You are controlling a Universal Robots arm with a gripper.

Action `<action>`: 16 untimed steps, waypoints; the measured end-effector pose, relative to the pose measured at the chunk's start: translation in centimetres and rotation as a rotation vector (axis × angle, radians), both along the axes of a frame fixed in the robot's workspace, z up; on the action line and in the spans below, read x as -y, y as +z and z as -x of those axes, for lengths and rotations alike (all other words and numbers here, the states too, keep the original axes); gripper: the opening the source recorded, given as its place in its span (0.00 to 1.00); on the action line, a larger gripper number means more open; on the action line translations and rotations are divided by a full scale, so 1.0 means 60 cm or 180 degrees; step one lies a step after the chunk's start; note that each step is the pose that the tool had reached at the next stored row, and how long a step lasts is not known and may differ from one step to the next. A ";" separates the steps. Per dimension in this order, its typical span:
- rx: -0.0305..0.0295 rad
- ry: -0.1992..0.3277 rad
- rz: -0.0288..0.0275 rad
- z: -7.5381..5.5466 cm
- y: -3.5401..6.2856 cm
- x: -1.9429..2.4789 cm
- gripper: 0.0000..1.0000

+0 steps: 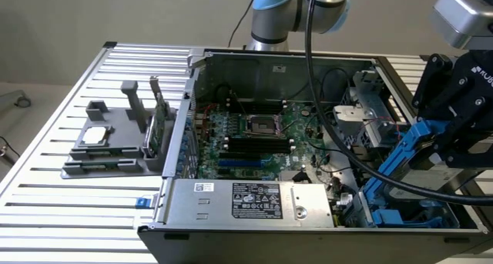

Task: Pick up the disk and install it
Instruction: 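Insert the disk into the insertion slot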

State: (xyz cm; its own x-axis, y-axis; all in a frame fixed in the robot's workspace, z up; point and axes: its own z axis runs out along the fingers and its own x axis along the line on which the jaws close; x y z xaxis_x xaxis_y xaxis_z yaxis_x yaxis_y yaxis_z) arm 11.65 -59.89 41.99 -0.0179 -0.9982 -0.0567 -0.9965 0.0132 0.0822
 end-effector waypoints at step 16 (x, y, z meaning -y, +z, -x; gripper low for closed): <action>-0.0079 0.0010 0.0016 0.000 0.007 0.0004 0.33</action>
State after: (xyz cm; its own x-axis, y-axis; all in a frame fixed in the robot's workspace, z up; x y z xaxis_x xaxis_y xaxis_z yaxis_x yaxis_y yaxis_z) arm 11.67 -59.92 42.38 -0.0160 -0.9986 -0.0513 -0.9942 0.0104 0.1068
